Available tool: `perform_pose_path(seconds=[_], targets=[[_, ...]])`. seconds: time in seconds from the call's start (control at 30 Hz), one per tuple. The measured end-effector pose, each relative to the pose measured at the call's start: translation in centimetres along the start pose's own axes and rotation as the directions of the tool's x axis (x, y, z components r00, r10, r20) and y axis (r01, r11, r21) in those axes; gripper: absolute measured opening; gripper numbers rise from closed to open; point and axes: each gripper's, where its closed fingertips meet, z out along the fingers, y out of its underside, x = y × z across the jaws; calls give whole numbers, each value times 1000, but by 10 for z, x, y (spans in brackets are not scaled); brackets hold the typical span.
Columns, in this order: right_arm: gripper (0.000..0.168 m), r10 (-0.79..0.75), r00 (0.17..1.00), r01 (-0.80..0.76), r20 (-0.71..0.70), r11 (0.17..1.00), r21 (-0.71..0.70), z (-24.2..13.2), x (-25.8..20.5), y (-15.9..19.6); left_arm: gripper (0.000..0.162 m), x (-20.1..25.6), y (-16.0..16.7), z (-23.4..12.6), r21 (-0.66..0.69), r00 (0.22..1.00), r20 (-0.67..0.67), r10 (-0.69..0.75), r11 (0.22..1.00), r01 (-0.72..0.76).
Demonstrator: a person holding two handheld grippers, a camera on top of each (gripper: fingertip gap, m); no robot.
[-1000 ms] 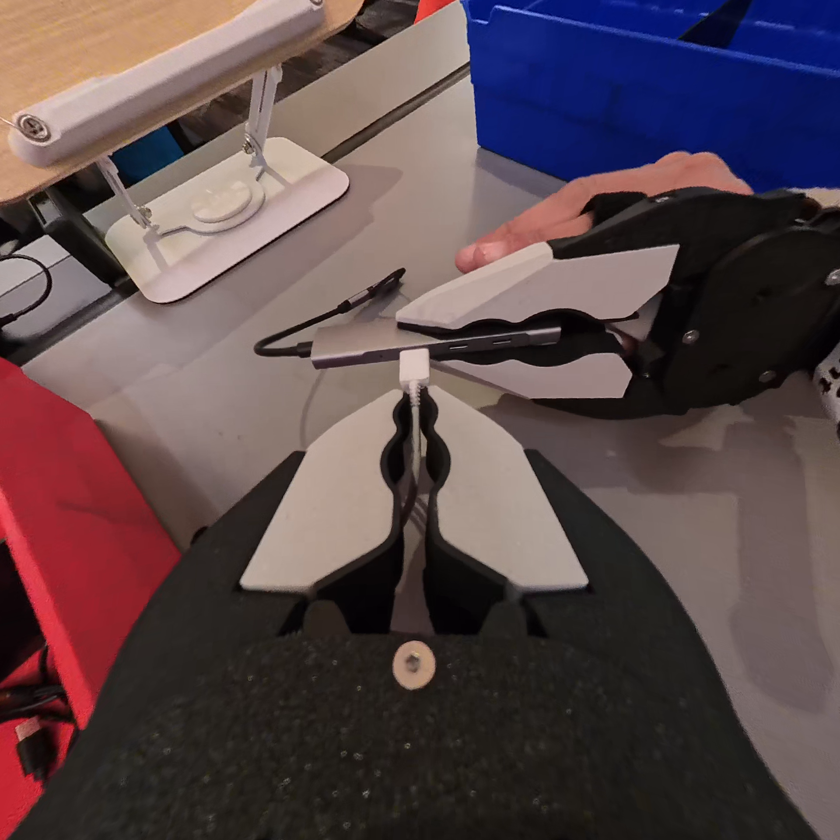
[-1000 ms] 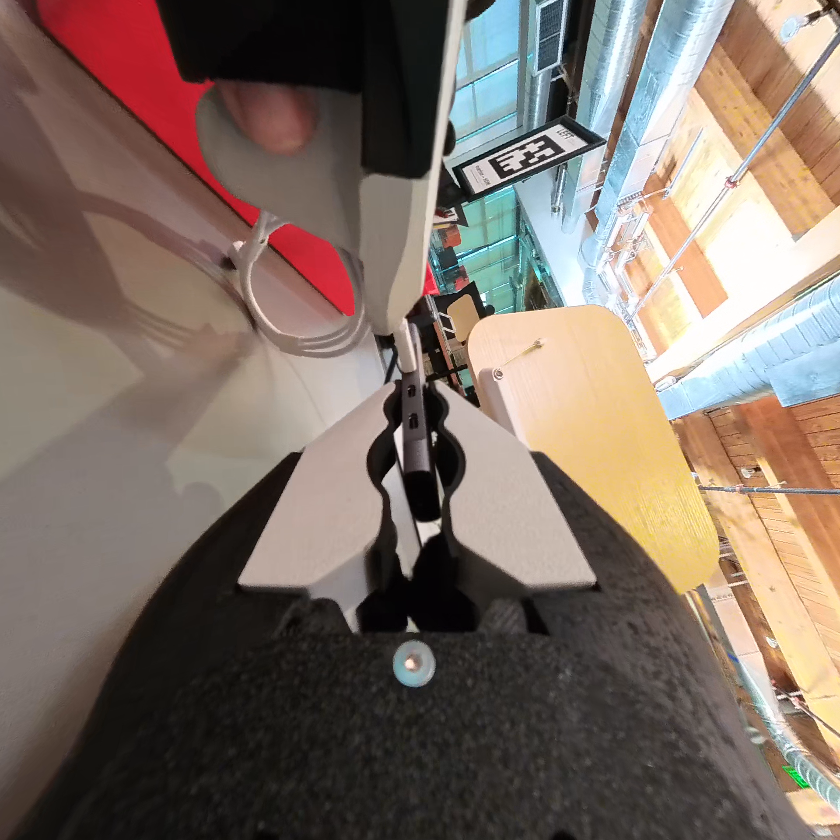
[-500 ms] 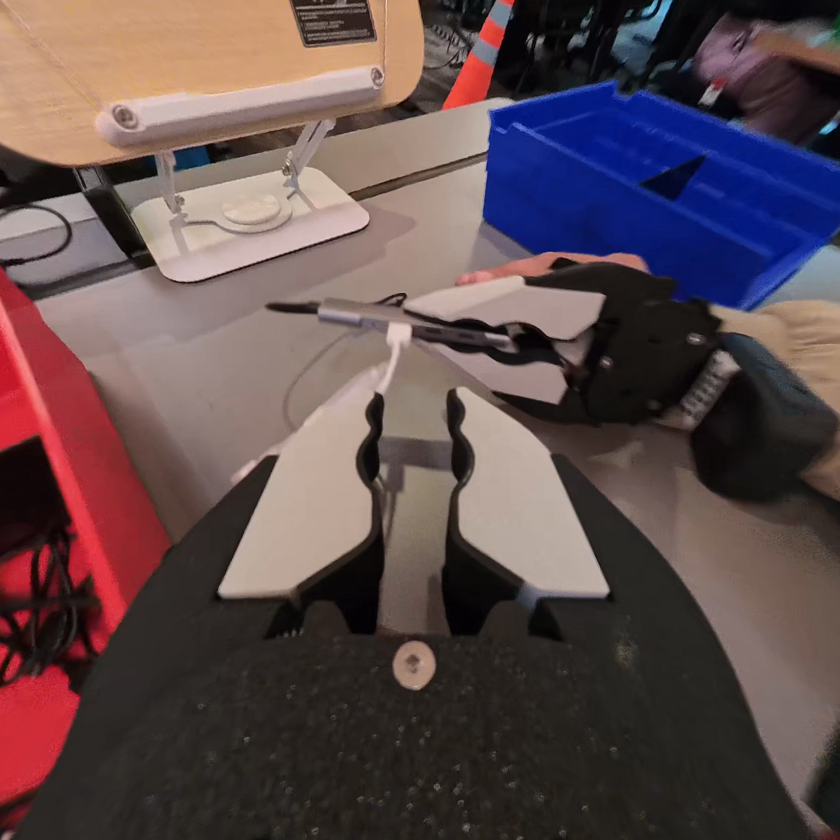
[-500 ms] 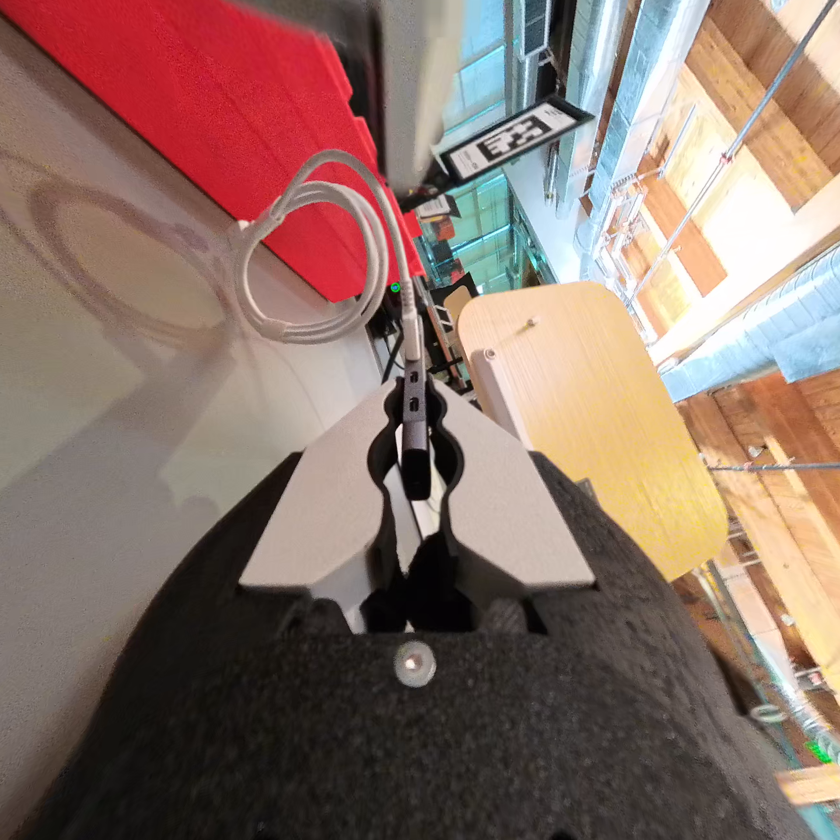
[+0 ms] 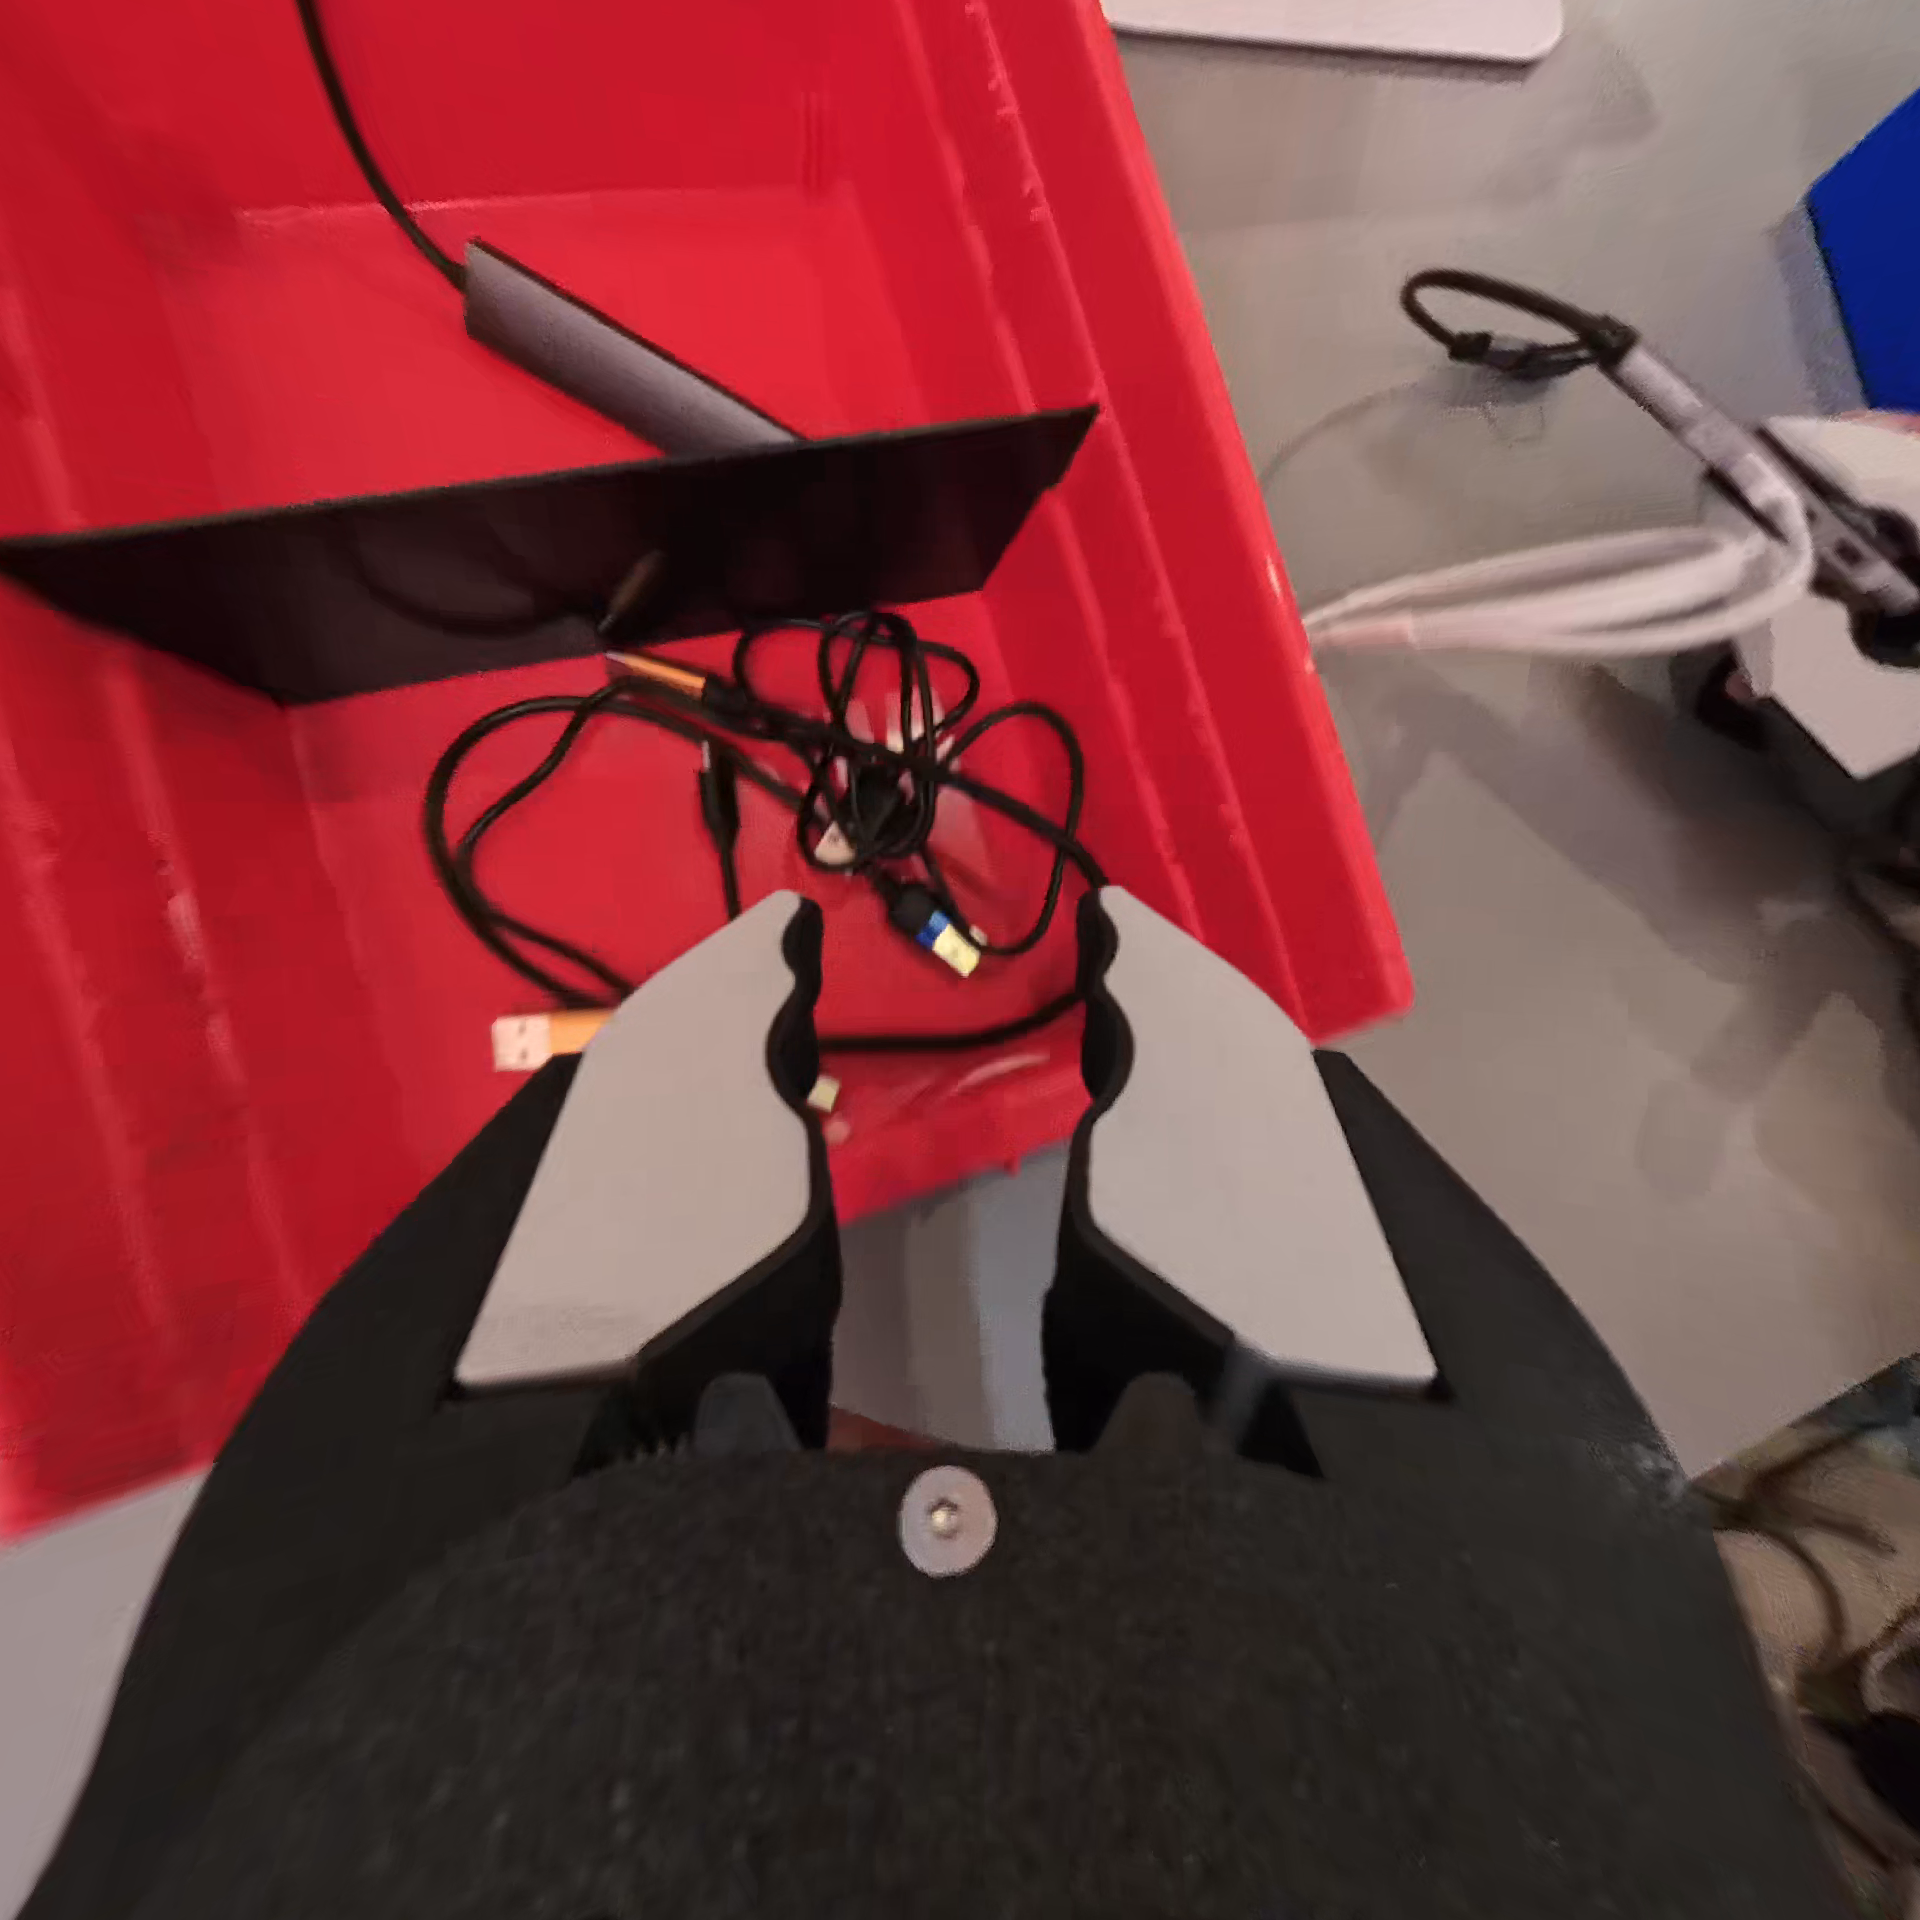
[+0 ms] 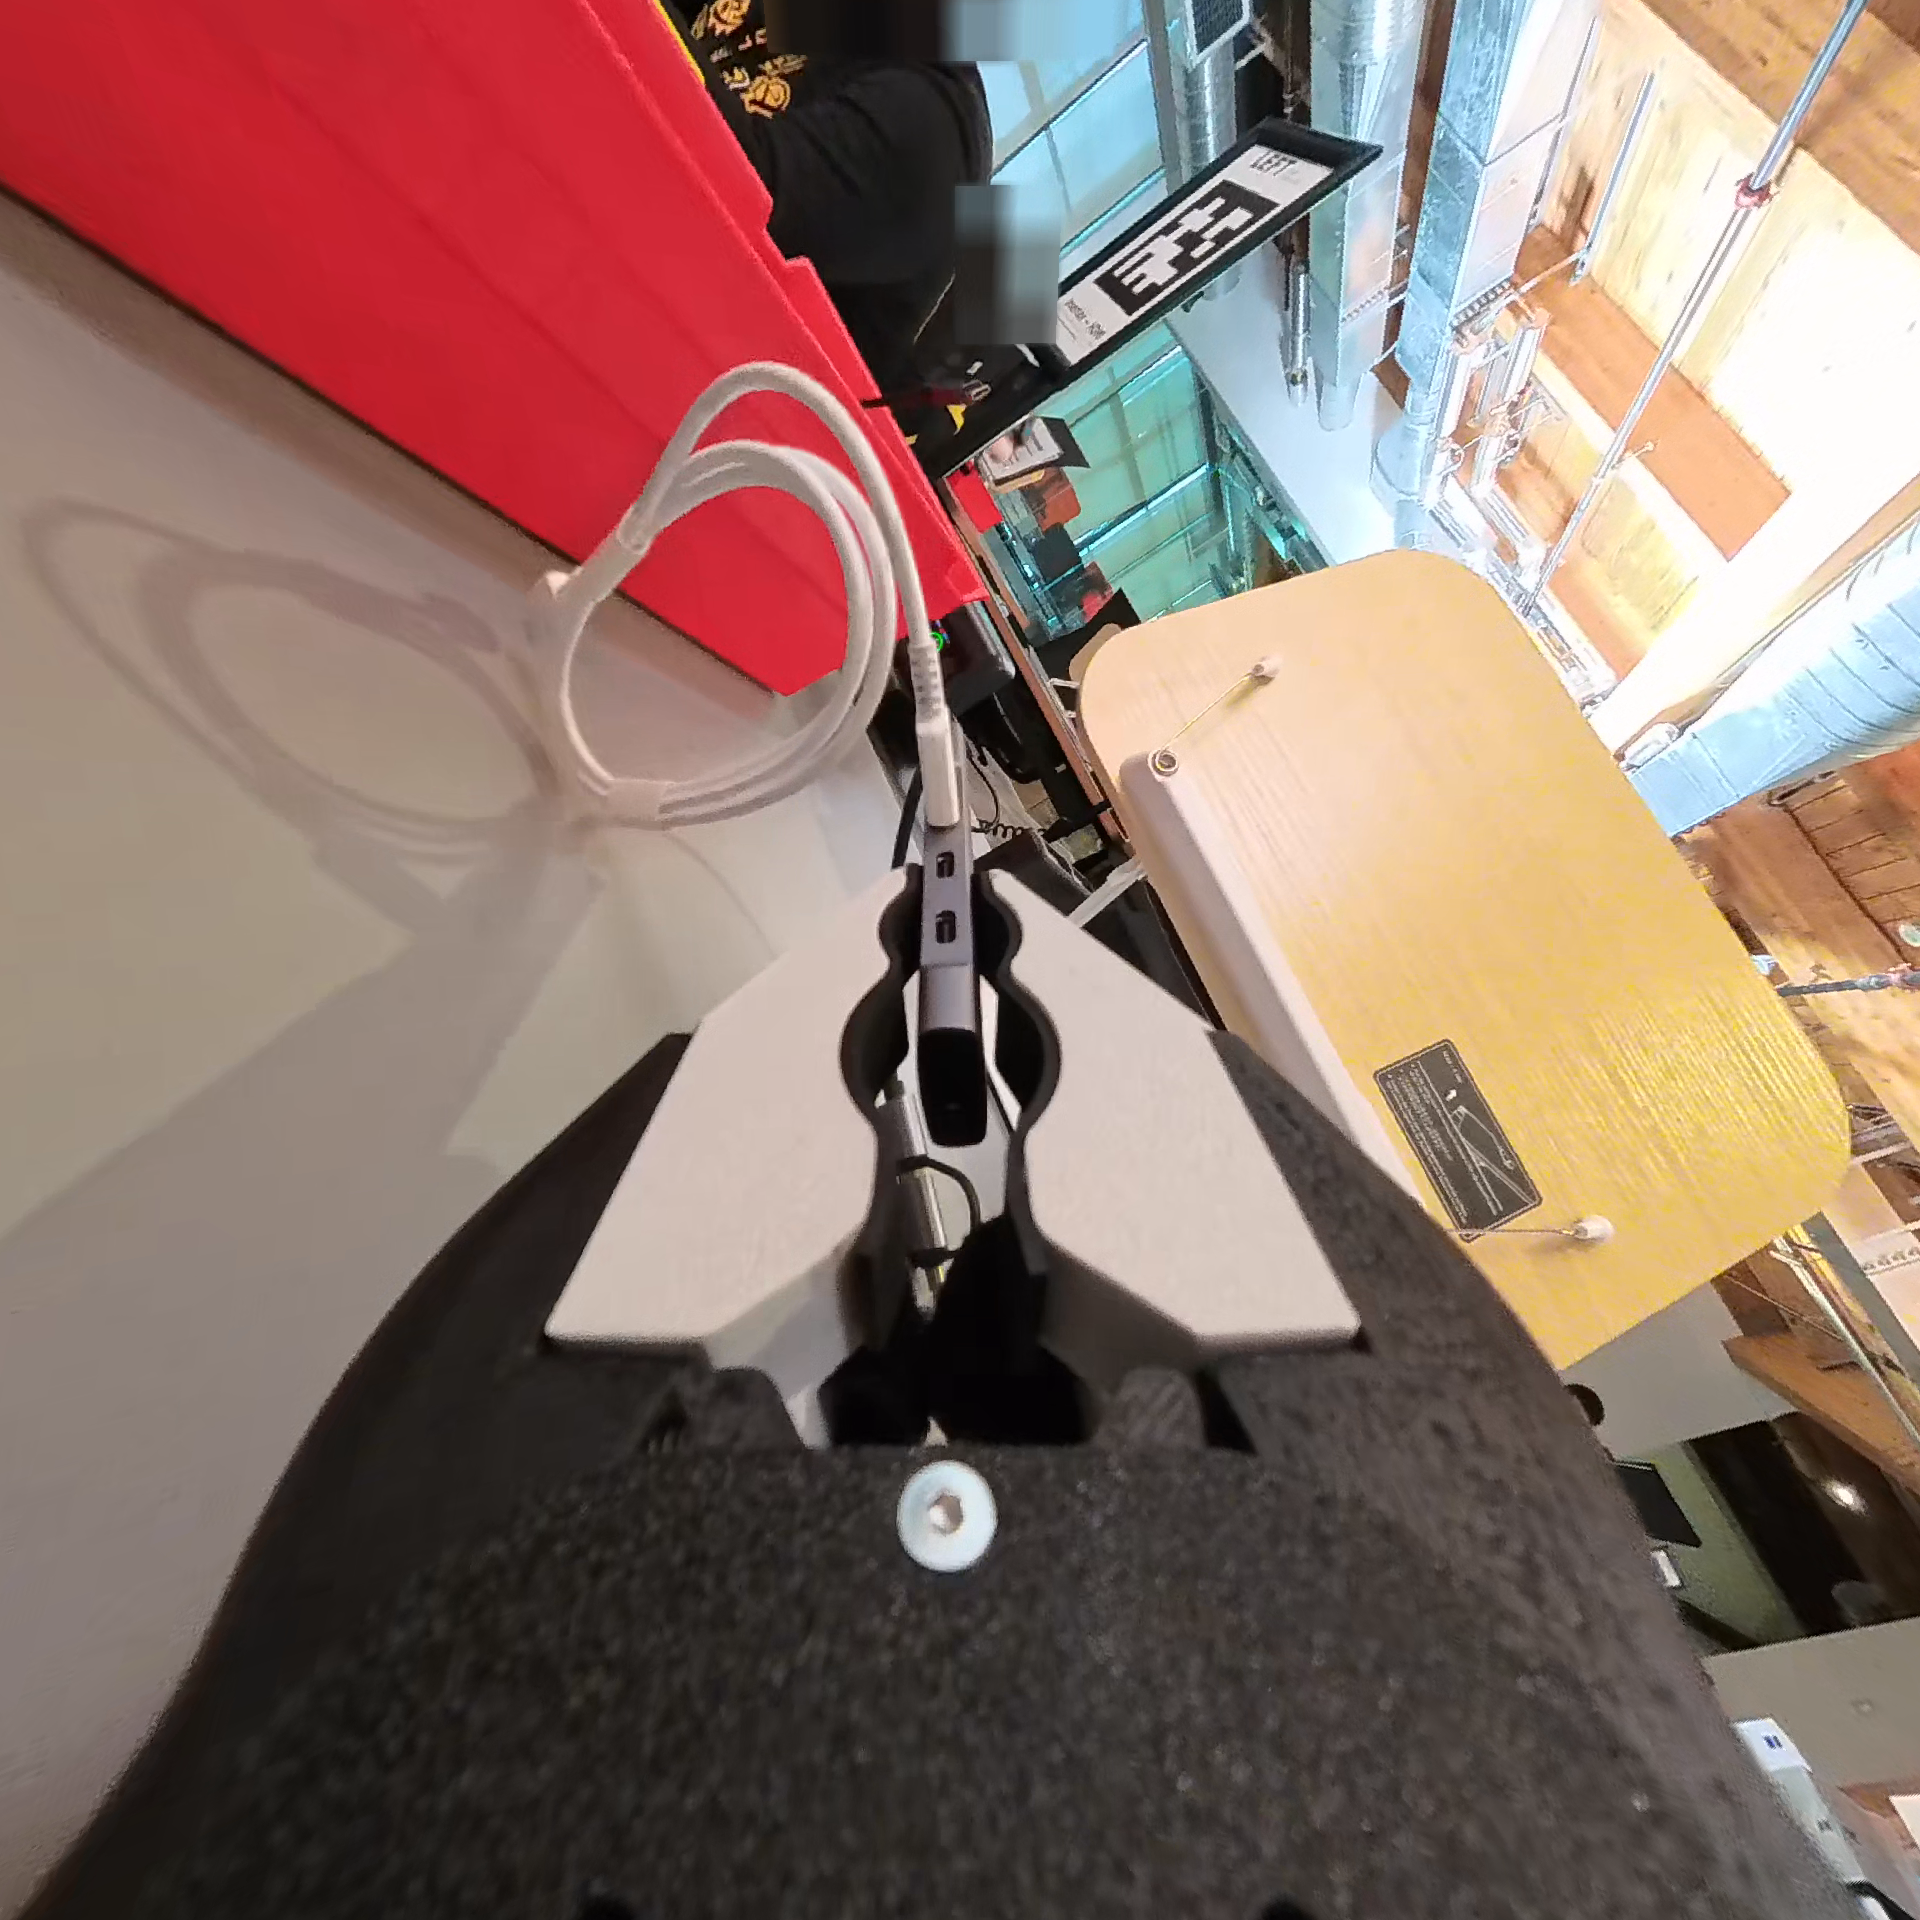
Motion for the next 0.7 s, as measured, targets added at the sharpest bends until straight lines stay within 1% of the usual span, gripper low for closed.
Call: perform_pose_path(seconds=[0.07,0.13,0.17,0.27,0.37,0.53,0.6,0.7], targets=[[8,8,1000,-8,2,1000,-1,0,1,1,46,1,-6,26,-88,998,-15,-53,995,52],[8,33,999,-33,4,999,-4,0,2,2,47,-4,-5,48,-181,993,2,-118,977,116],[8,46,999,-46,3,999,-5,0,4,3,48,-8,-6,56,-194,987,12,-158,968,157],[8,69,998,-69,8,998,-9,2,5,5,50,-24,-14,67,-160,963,41,-266,950,269],[8,60,998,-60,15,998,-10,3,3,5,47,-32,-13,73,-155,942,36,-333,930,334],[7,22,999,-22,28,1000,-11,4,-3,4,20,-29,-3,86,-190,935,-2,-354,918,348],[8,20,999,-20,27,1000,-13,4,-3,4,8,-27,-5,86,-175,924,-36,-380,913,369],[8,26,999,-26,20,1000,-16,3,-1,5,6,-26,-7,83,-154,913,-59,-405,907,392]])
